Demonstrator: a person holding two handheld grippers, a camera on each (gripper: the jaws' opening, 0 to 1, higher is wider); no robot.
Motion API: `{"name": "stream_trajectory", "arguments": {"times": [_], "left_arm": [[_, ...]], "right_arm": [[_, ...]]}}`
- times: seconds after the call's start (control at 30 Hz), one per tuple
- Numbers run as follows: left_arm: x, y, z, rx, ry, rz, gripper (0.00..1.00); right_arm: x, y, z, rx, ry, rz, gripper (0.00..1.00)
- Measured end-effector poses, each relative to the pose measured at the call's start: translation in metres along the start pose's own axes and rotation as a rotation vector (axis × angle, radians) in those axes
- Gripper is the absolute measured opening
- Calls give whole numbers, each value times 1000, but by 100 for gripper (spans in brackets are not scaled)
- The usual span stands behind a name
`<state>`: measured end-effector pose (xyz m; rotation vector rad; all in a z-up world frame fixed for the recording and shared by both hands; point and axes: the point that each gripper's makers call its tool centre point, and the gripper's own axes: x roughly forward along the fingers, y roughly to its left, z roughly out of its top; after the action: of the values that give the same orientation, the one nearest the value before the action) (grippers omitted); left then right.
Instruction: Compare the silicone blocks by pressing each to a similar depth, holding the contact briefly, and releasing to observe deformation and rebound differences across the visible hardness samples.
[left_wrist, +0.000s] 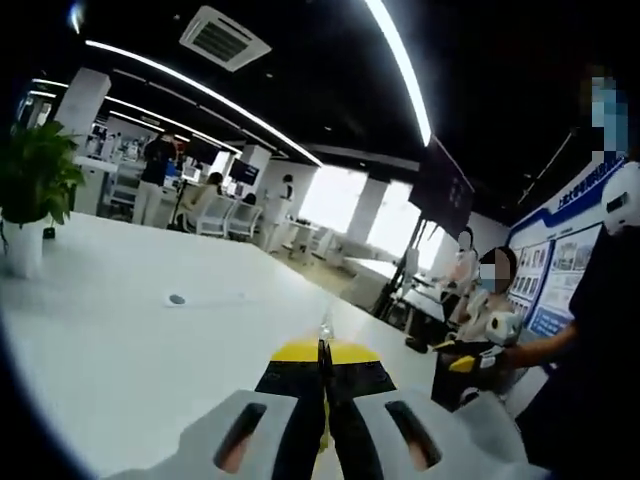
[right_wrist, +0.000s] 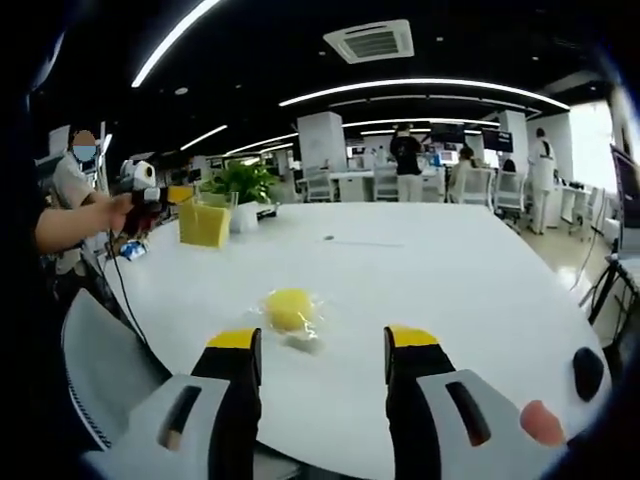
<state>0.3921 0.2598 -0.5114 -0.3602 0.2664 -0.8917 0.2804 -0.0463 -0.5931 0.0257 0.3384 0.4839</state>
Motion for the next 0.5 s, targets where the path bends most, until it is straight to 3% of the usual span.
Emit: {"name": "stream_trajectory", "arguments": {"times": [0.5], "left_arm": [[3, 25, -65, -116, 110, 53, 0]], "right_arm": [[-4, -3, 3, 9, -1, -16, 42]]}}
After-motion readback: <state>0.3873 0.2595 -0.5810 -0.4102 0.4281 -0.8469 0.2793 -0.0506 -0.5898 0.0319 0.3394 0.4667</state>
